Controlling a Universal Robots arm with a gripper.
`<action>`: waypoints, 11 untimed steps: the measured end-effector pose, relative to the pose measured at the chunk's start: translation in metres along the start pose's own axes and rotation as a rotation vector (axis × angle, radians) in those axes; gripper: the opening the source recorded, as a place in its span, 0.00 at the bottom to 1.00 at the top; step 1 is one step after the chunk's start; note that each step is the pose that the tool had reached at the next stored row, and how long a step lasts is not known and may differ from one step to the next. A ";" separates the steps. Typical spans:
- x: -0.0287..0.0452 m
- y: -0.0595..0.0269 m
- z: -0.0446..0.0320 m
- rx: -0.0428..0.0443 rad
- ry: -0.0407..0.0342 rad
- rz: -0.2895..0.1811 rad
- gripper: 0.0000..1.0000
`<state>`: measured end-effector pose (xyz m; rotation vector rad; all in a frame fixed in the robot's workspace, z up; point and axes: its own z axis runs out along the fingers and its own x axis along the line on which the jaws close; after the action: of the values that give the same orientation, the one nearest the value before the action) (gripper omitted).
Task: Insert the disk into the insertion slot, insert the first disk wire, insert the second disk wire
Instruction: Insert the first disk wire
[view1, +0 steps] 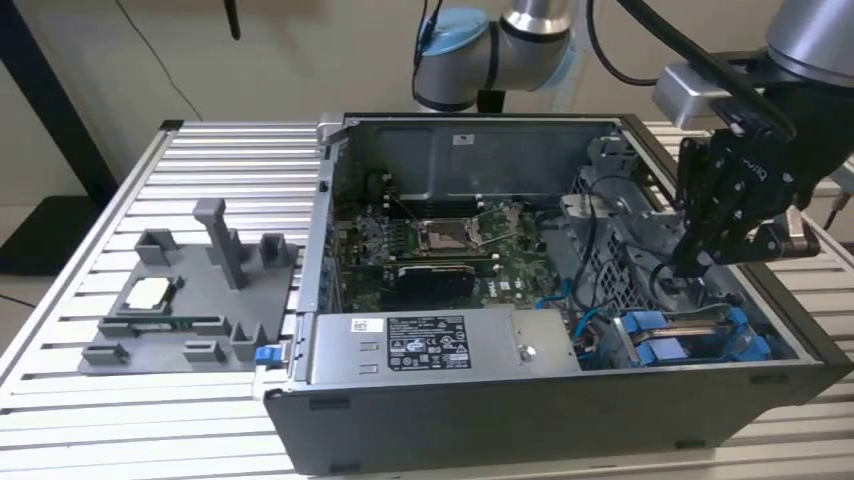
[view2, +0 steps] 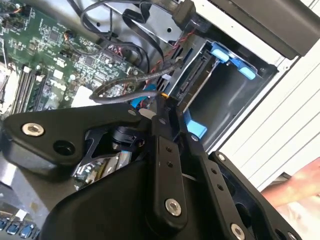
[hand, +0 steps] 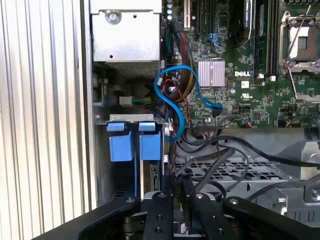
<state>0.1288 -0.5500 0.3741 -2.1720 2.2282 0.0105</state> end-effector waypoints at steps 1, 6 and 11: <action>0.0002 -0.0013 0.0013 0.0003 0.0005 -0.001 0.19; 0.0028 -0.0096 0.0076 0.0009 0.0030 -0.002 0.19; 0.0067 -0.0160 0.0129 0.0015 0.0049 -0.003 0.19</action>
<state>0.1448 -0.5567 0.3614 -2.1768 2.2270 0.0035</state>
